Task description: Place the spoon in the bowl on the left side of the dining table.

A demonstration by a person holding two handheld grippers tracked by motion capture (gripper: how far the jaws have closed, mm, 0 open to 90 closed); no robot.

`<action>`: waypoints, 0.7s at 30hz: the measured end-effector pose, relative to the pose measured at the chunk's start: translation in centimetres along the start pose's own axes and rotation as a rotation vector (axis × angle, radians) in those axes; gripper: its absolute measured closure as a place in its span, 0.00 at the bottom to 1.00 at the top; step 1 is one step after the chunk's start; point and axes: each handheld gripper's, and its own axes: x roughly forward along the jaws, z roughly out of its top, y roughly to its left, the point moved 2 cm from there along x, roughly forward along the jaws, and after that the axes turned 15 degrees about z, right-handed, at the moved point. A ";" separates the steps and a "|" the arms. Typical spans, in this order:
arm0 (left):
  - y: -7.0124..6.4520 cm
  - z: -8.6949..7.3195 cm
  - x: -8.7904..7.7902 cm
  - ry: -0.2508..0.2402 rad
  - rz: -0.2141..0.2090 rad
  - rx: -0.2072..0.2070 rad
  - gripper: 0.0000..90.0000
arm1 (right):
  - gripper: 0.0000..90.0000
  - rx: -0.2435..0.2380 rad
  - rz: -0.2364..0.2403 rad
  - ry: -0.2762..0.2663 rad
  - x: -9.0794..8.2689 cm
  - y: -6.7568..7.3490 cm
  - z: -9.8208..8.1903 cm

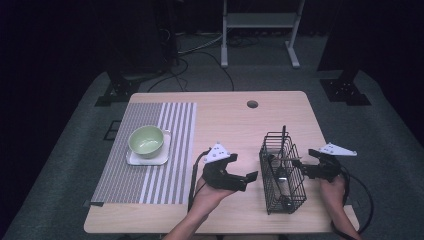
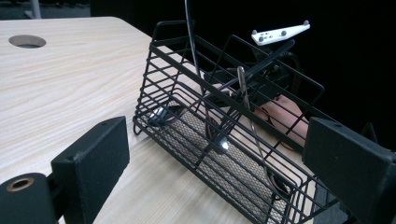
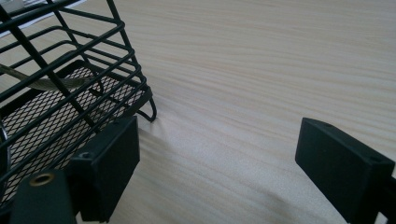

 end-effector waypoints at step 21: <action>-1.7 1.1 2.2 0.016 -0.034 0.015 0.09 | 0.14 -0.002 0.002 -0.001 0.0 0.0 0.0</action>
